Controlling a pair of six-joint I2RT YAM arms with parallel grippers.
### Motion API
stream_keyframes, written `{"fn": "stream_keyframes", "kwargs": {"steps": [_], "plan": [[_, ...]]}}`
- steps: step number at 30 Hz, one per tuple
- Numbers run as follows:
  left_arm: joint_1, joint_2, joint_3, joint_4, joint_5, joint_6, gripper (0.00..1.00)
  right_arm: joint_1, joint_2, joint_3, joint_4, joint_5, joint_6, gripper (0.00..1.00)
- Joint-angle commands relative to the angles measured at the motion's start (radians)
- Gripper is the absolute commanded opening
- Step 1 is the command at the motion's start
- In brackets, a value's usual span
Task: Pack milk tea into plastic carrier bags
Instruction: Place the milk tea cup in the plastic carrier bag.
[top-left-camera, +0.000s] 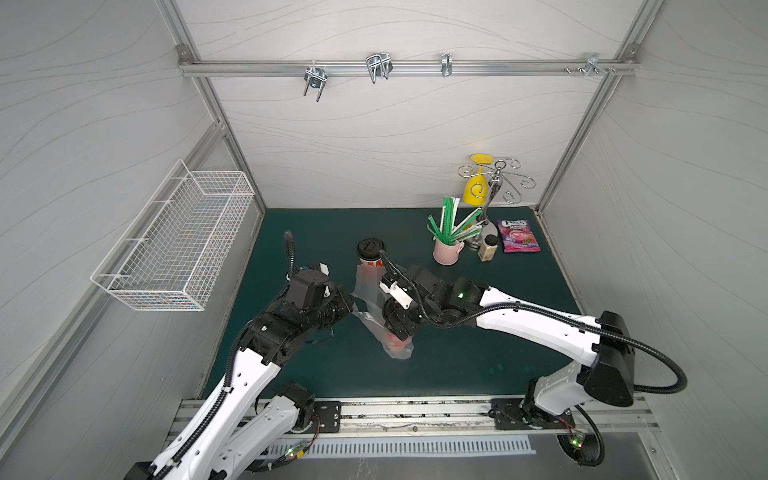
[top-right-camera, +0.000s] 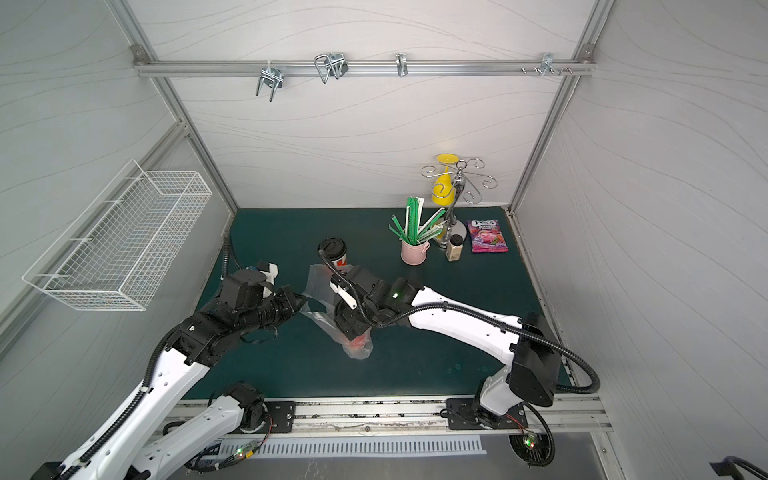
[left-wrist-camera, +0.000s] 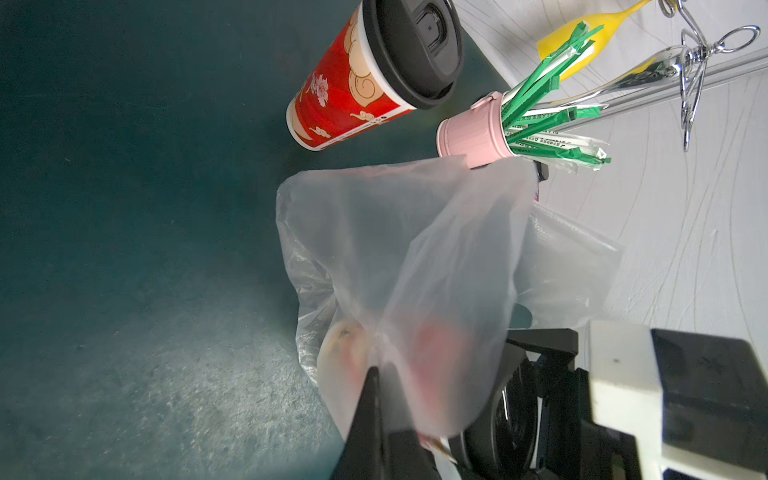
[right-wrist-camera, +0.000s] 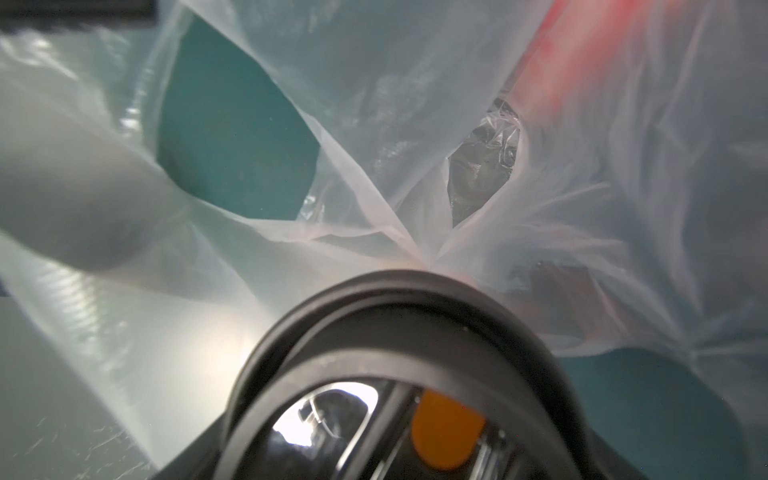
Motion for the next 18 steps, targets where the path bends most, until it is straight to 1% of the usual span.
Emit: {"fn": "stream_keyframes", "kwargs": {"steps": [1,4,5,9,10,12,13,15,17,18], "plan": [[0.007,0.019,0.079,-0.004,0.020,0.054,0.00,0.008,-0.012,0.000,-0.005,0.013,-0.026,0.85],[0.007,0.069,0.110,-0.028,0.071,0.080,0.00,0.008,-0.017,-0.006,0.032,-0.026,-0.026,0.85],[0.007,0.084,0.120,-0.042,0.078,0.087,0.02,0.009,-0.017,-0.010,0.040,-0.030,-0.027,0.85],[0.007,0.112,0.156,-0.115,0.078,0.133,0.42,0.009,-0.009,-0.011,0.055,-0.035,-0.032,0.85],[0.007,0.109,0.166,-0.134,0.075,0.146,0.51,0.009,-0.006,-0.007,0.055,-0.035,-0.032,0.85],[0.006,0.101,0.189,-0.180,0.045,0.165,0.83,0.009,-0.003,-0.003,0.053,-0.039,-0.032,0.85],[0.005,0.097,0.204,-0.204,0.035,0.170,0.86,0.009,-0.003,0.000,0.056,-0.041,-0.032,0.85],[0.005,0.083,0.222,-0.239,0.032,0.173,0.96,0.009,-0.003,0.002,0.060,-0.046,-0.030,0.85],[0.003,0.065,0.219,-0.245,0.059,0.169,0.96,0.008,-0.002,0.003,0.061,-0.040,-0.030,0.85],[-0.001,0.055,0.213,-0.244,0.074,0.167,0.93,0.009,-0.001,0.005,0.062,-0.041,-0.030,0.85]]}}
